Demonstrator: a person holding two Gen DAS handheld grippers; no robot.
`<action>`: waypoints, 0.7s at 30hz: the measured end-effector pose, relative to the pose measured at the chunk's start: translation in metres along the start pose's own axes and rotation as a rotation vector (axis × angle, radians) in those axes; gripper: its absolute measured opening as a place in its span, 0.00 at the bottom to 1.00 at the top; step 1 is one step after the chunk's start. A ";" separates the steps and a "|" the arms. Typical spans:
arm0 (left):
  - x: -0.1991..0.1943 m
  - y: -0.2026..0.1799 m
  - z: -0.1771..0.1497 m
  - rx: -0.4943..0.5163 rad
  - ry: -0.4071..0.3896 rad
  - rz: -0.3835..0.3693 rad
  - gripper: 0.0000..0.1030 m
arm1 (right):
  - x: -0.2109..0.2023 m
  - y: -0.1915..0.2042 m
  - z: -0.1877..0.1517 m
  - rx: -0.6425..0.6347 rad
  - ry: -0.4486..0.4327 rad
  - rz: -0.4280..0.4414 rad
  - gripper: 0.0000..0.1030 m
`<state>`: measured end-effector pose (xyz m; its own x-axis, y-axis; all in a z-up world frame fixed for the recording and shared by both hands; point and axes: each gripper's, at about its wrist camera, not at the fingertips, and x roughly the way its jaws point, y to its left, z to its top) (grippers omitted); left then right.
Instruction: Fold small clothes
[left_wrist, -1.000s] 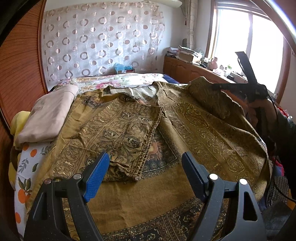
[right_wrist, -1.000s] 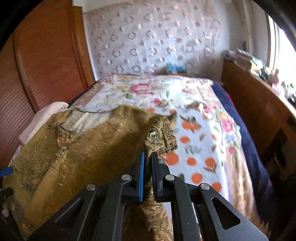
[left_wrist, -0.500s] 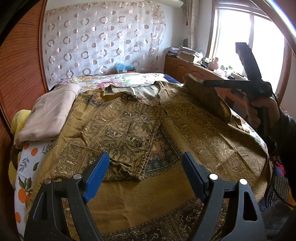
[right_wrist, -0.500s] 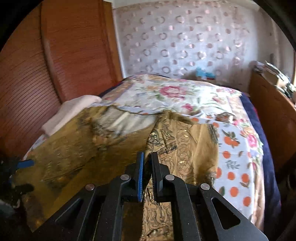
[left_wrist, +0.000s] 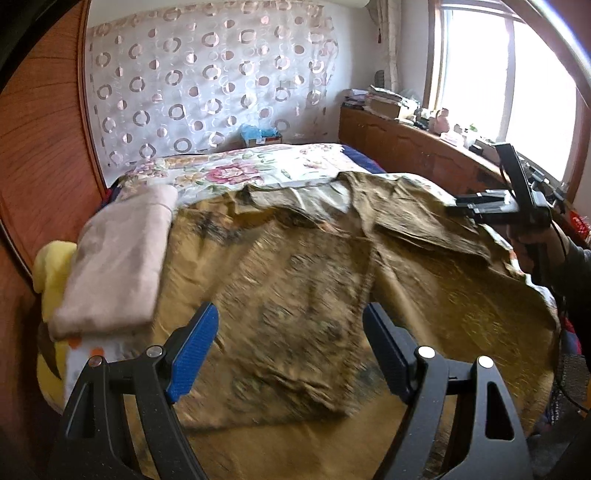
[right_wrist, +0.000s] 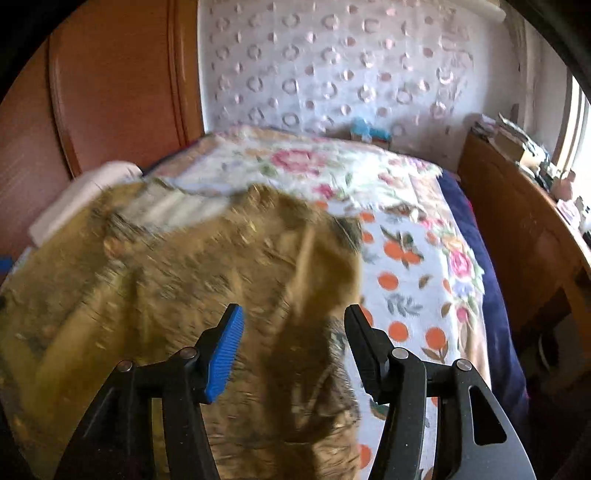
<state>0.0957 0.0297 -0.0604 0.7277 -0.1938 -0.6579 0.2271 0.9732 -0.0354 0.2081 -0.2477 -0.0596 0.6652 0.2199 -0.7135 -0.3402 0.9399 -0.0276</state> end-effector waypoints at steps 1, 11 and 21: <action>0.005 0.005 0.005 0.004 0.007 0.008 0.79 | 0.007 -0.001 -0.001 -0.003 0.012 -0.003 0.57; 0.057 0.043 0.045 -0.003 0.085 0.055 0.79 | 0.039 -0.023 0.002 0.025 0.053 0.046 0.59; 0.115 0.066 0.078 0.004 0.164 0.074 0.69 | 0.039 -0.020 -0.005 0.028 0.053 0.031 0.66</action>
<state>0.2447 0.0626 -0.0793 0.6274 -0.0983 -0.7725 0.1793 0.9836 0.0204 0.2376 -0.2591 -0.0904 0.6183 0.2360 -0.7496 -0.3415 0.9398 0.0142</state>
